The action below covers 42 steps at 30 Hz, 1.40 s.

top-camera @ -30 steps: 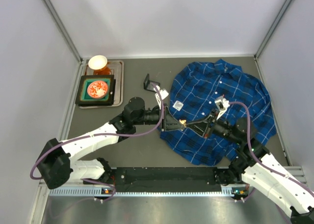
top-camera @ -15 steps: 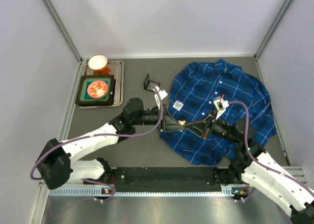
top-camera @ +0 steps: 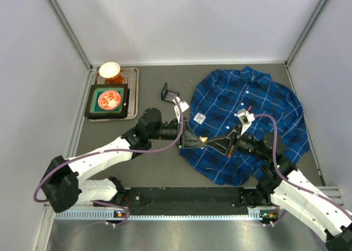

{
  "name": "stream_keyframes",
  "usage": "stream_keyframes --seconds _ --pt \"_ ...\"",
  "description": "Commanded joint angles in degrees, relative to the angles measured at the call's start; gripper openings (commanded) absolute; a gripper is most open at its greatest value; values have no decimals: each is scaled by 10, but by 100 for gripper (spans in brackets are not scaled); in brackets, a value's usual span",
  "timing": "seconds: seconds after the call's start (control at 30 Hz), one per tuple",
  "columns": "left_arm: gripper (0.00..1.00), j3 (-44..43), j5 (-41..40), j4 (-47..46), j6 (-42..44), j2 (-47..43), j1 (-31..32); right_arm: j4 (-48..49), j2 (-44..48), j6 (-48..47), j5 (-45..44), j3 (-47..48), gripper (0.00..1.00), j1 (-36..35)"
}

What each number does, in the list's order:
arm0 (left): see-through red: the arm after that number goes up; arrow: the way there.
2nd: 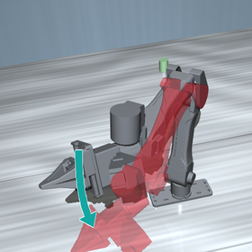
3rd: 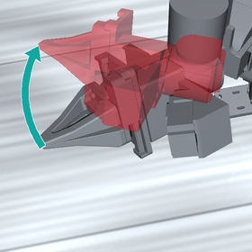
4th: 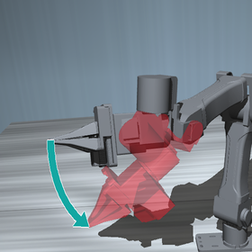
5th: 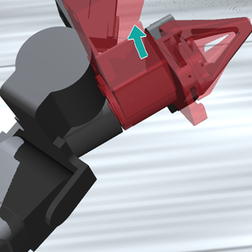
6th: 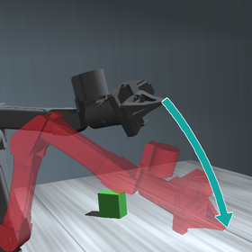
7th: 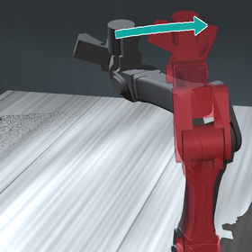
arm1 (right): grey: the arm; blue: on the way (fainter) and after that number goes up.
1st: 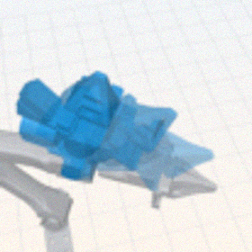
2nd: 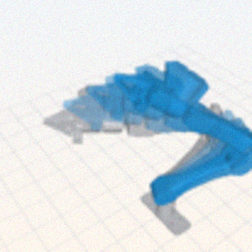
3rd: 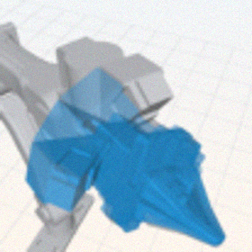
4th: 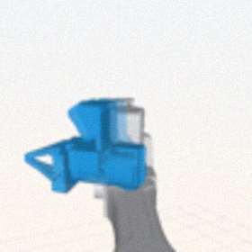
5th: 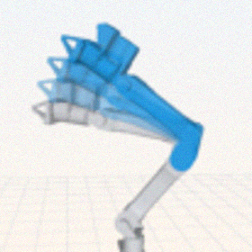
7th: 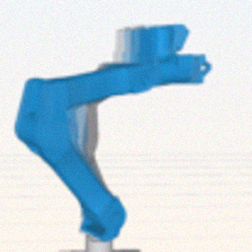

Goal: Remove the brooch from the garment

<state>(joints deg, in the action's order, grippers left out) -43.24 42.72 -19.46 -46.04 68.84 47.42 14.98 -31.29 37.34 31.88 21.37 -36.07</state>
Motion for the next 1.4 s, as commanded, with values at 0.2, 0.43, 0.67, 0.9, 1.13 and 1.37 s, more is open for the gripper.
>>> stream_keyframes --seconds 0.2,0.43,0.67,0.9,1.13,1.37 --pt "13 -38 17 -4 19 -5 3 -21 -4 -45 21 18 0 0" --pt "19 -42 15 10 26 -5 3 -24 -6 -48 22 21 0 0" --pt "24 -43 16 12 28 -5 3 -28 -6 -53 24 24 0 0" --pt "12 -52 14 22 27 3 3 -27 -6 -54 28 28 0 0" --pt "19 -53 32 16 24 16 3 -35 -13 -68 34 39 0 0" --pt "25 -57 38 25 28 16 3 -36 -23 -75 39 49 0 0"
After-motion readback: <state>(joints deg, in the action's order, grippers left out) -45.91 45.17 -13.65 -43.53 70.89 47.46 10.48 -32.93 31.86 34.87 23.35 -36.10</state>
